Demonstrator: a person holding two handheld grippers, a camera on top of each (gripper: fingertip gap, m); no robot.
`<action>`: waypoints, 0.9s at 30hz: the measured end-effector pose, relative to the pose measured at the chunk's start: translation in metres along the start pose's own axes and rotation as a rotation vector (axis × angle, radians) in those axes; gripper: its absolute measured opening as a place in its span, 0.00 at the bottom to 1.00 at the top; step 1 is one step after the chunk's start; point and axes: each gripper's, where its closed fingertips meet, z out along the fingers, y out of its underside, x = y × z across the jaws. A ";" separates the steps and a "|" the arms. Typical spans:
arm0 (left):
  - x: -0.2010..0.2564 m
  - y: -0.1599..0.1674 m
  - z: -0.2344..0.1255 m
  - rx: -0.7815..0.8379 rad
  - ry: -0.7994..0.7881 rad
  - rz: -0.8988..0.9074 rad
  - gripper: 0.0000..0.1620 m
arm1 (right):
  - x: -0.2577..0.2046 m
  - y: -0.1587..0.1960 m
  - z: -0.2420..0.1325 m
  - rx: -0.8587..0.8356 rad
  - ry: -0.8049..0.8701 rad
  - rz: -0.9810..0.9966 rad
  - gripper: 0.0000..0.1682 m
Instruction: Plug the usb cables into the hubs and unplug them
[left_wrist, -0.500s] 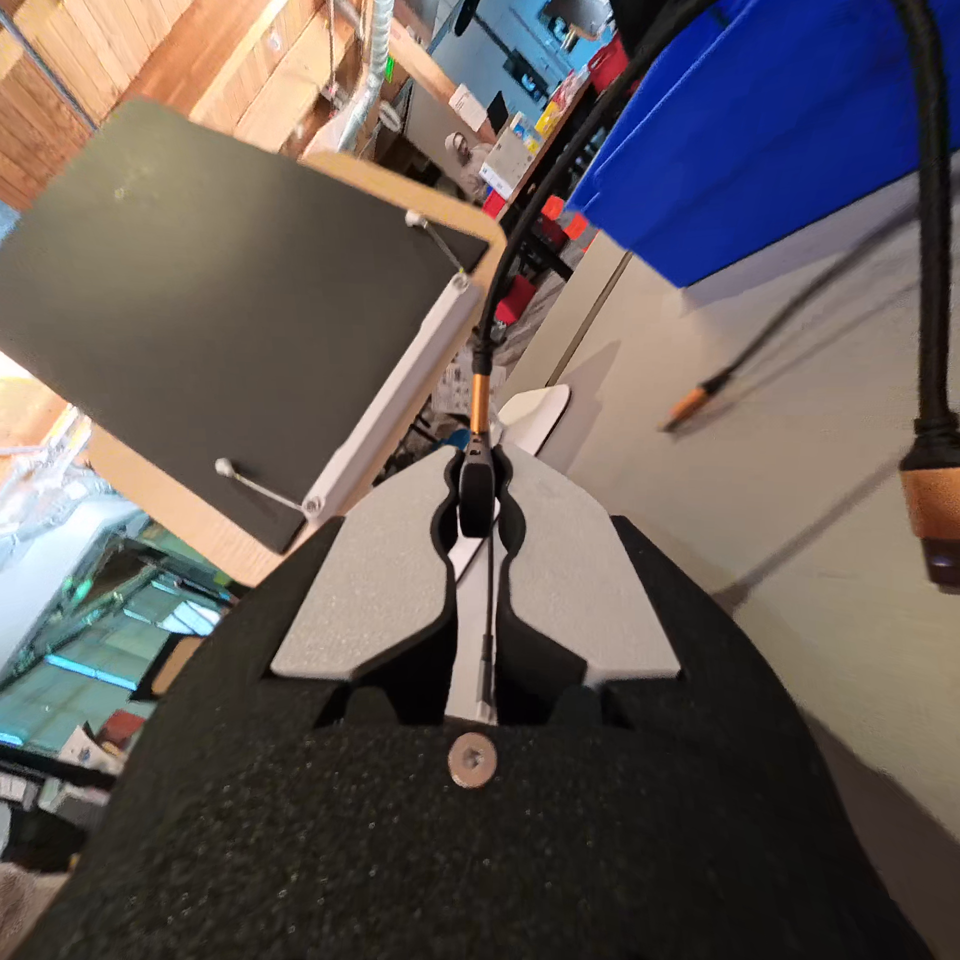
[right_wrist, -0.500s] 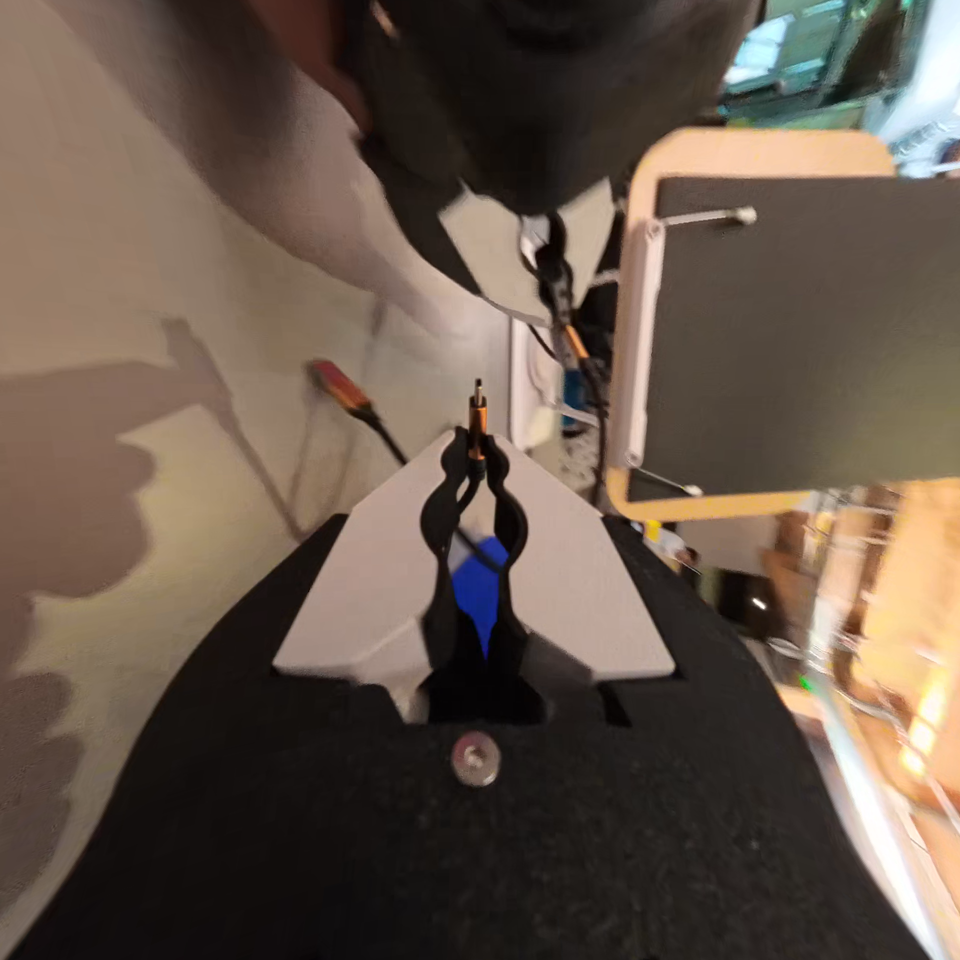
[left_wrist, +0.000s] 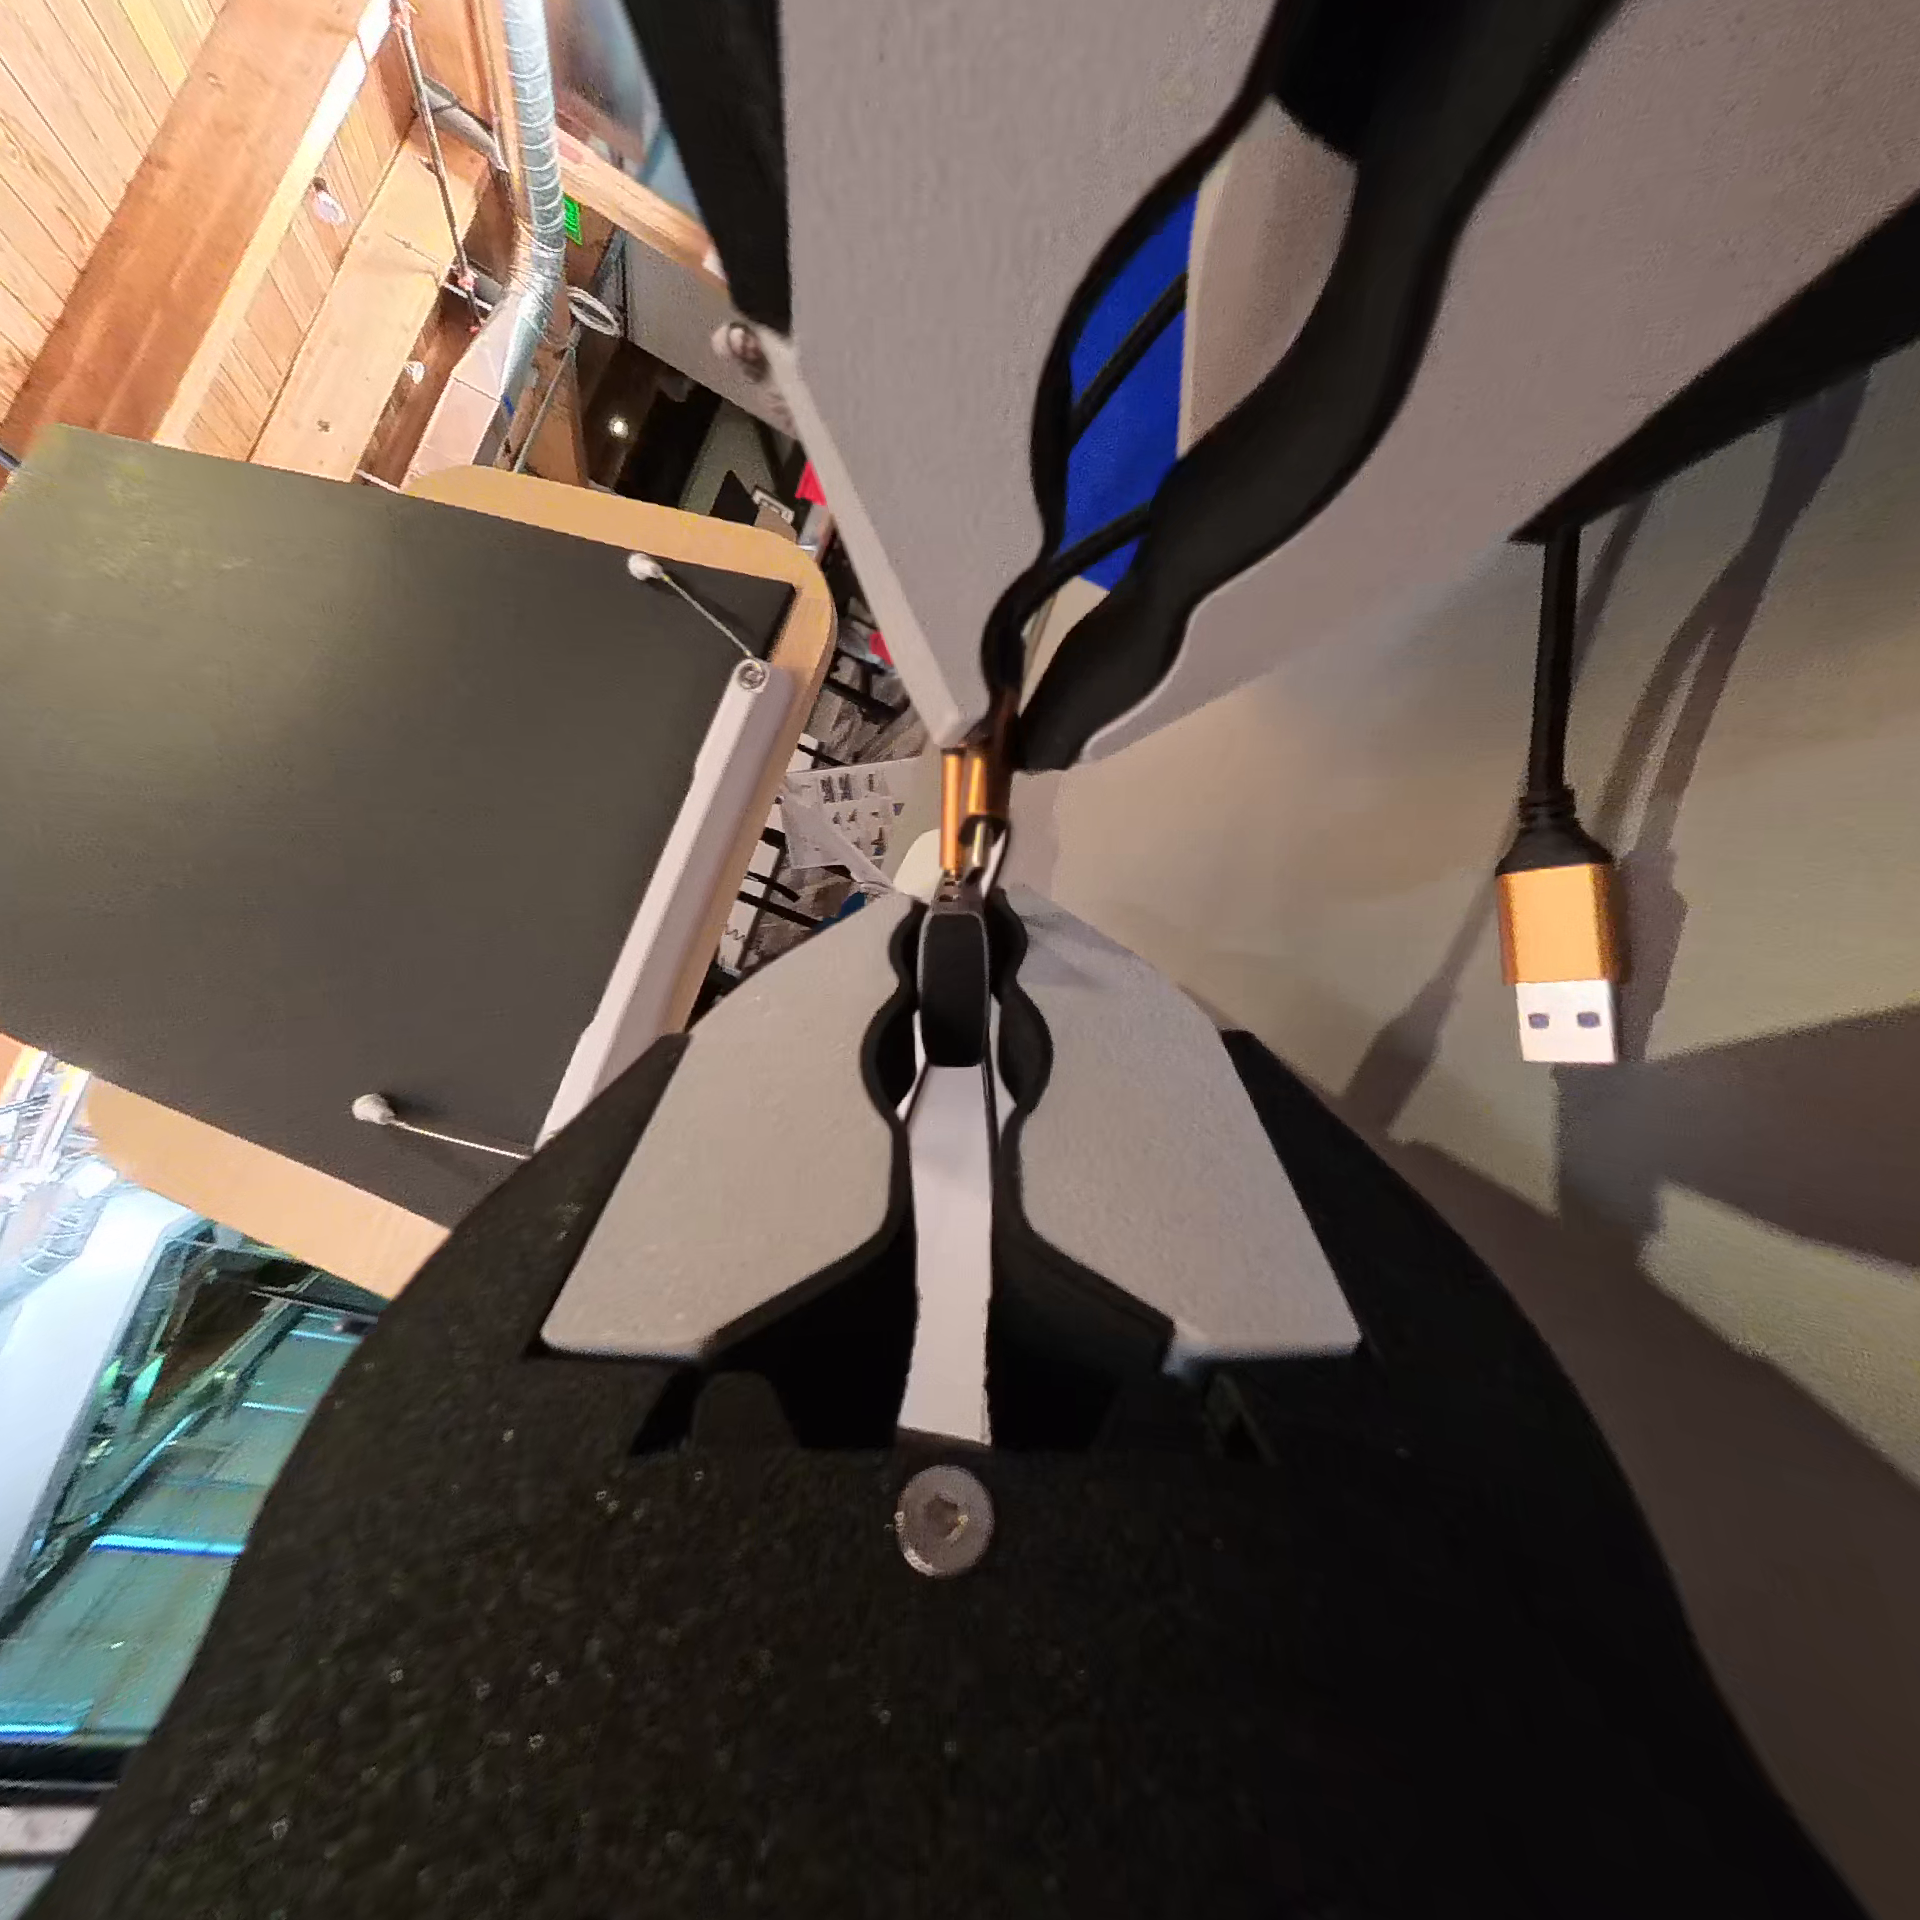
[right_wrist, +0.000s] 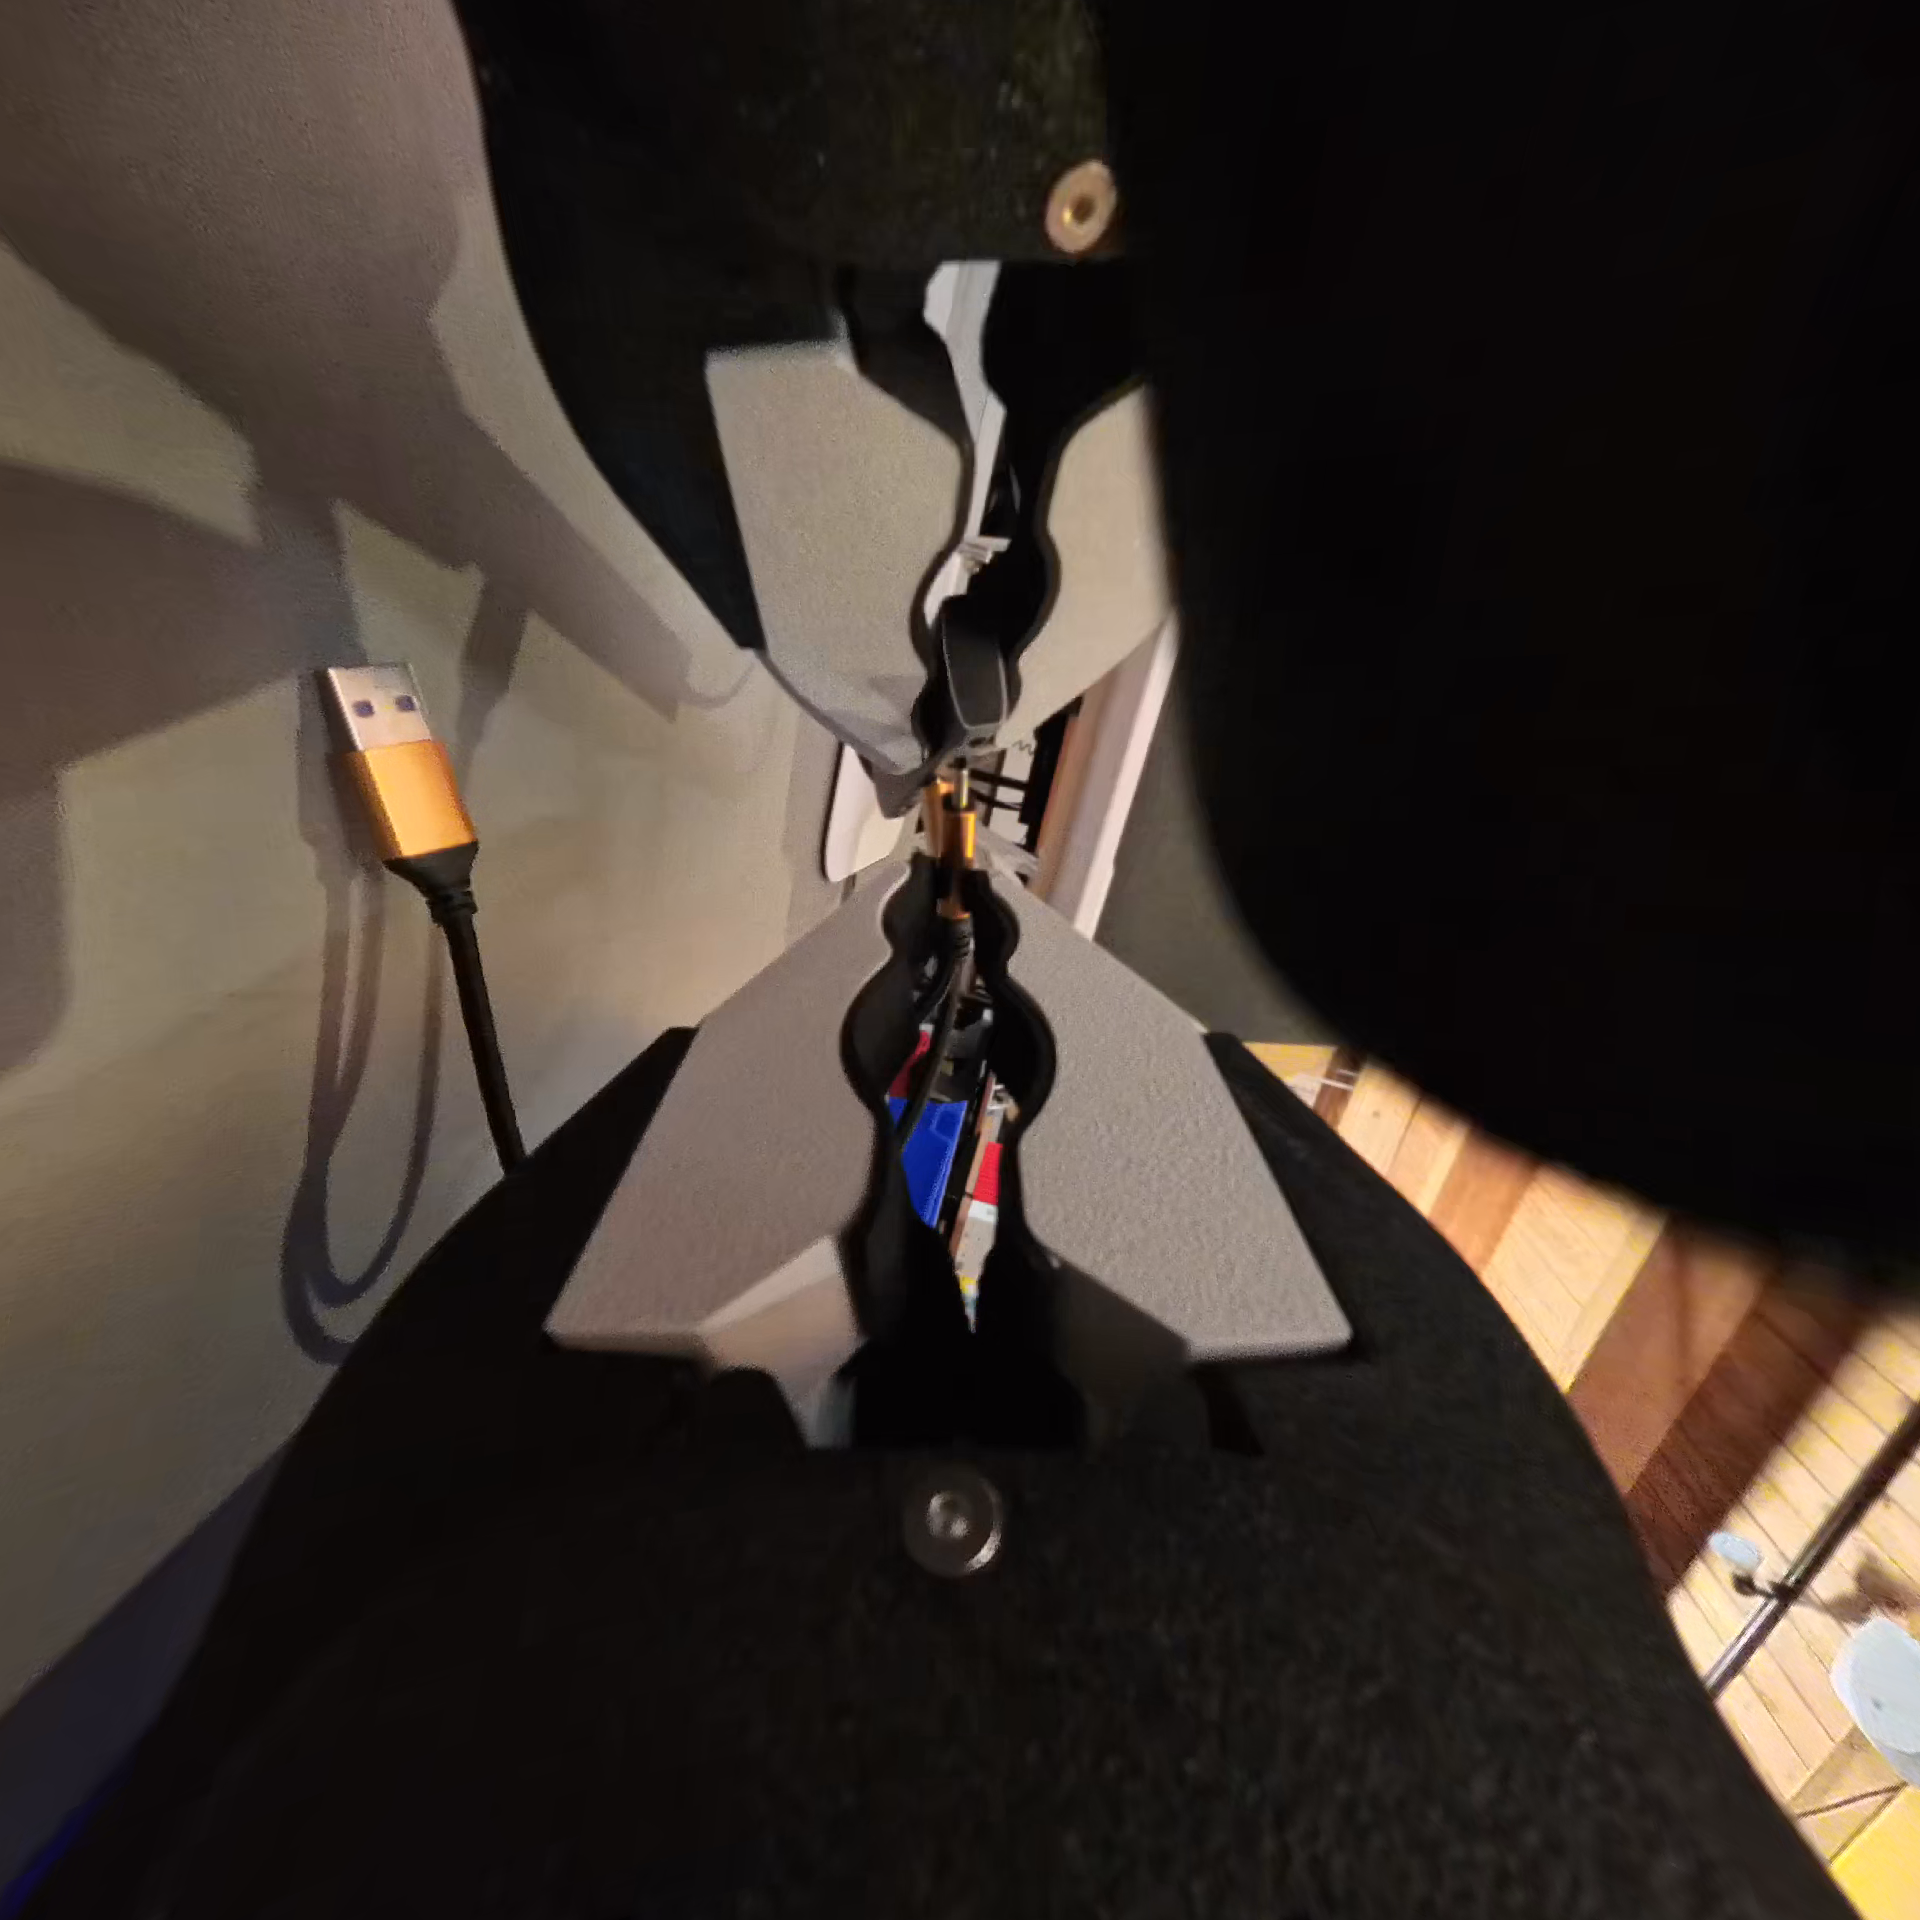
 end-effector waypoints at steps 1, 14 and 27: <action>0.000 0.001 0.000 0.001 0.000 -0.015 0.06 | 0.001 -0.001 -0.001 0.015 0.014 0.006 0.02; -0.014 0.008 0.001 0.060 0.071 -0.460 0.06 | -0.068 -0.050 -0.045 0.250 -0.162 0.320 0.03; -0.013 0.004 0.001 0.093 0.104 -0.498 0.06 | -0.091 -0.073 -0.079 0.424 -1.187 1.058 0.24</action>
